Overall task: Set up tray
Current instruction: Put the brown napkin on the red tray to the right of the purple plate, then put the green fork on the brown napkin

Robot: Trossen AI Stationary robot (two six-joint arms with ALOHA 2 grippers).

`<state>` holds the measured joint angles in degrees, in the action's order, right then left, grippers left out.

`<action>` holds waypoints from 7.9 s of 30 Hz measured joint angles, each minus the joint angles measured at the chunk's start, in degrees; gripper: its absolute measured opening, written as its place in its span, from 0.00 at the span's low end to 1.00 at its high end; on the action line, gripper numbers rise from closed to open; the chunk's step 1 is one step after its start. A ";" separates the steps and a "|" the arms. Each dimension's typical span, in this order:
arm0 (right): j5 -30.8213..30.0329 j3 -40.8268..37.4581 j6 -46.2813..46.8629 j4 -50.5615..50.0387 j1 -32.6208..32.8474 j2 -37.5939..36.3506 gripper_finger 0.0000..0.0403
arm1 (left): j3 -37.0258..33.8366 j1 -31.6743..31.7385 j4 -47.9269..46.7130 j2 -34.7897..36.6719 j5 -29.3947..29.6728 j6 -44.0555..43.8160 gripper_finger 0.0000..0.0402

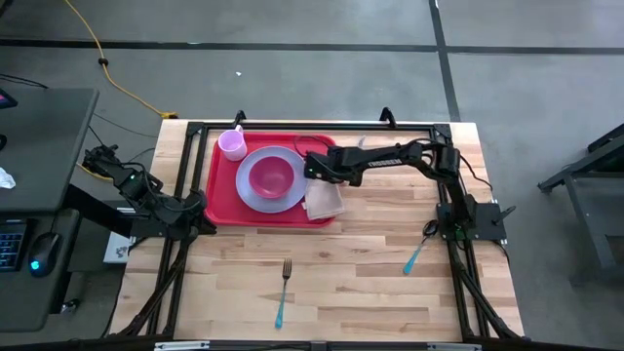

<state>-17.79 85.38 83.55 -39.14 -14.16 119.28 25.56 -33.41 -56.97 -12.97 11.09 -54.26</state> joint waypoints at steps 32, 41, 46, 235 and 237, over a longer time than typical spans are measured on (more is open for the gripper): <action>-3.55 -0.03 6.54 -0.94 1.25 0.21 0.00 | 0.00 0.00 -0.20 0.00 -1.63 1.53 0.28; -2.95 -0.04 6.08 -1.39 1.74 0.46 0.00 | 0.00 0.00 -0.20 -0.02 -1.64 1.51 0.28; -3.30 -0.04 6.64 -1.27 1.60 0.46 0.00 | 0.00 0.01 -0.20 -0.02 -1.65 1.51 0.28; 10.92 0.81 -9.04 -0.51 -5.77 -7.07 0.45 | 0.00 0.01 0.14 -0.02 -6.49 4.04 0.28; 9.23 0.81 -10.45 -1.07 -5.81 -8.16 0.45 | 0.00 0.02 0.15 -0.02 -6.51 4.04 0.28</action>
<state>-8.55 86.19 73.10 -40.20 -19.97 111.12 25.56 -33.39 -56.82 -12.99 4.58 -50.22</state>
